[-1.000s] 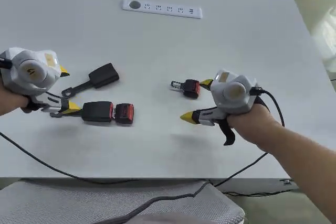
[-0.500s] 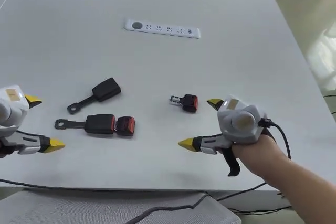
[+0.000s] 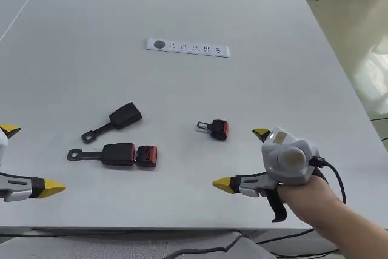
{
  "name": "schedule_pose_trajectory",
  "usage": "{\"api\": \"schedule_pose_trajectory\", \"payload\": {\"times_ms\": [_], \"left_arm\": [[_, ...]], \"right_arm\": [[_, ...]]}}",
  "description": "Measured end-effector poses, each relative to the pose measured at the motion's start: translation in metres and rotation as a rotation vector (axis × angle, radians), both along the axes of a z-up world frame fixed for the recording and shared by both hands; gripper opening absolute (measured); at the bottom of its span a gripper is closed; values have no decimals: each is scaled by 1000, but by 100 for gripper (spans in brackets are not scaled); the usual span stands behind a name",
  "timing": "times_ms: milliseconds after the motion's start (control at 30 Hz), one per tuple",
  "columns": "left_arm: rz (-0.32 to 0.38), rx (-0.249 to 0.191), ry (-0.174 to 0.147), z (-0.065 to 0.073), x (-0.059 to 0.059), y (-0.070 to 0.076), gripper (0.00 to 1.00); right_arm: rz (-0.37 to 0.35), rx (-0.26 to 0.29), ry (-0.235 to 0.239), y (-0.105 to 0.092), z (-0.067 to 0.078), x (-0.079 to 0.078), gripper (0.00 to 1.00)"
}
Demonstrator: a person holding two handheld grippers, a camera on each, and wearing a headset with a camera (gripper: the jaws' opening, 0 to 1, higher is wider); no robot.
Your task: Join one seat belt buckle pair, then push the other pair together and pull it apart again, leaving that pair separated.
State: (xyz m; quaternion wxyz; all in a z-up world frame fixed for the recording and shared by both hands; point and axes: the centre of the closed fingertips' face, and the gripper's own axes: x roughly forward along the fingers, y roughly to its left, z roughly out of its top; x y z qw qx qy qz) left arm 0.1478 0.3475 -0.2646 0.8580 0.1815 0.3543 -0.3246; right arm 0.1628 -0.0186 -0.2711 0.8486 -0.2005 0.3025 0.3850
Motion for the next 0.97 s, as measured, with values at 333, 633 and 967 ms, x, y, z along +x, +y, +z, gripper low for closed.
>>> {"api": "schedule_pose_trajectory", "payload": {"times_ms": [333,633,967], "left_arm": [[-3,-4,-2,3,-5,-5,100],[8,-16,-10,6,-6,-7,100],[-3,-9,-11,7,-9,-10,100]], "right_arm": [[-5,-19,-6,-6,5,1,100],[32,-39,-14,-3,8,-4,100],[26,-28,-20,2,11,-2,100]]}}
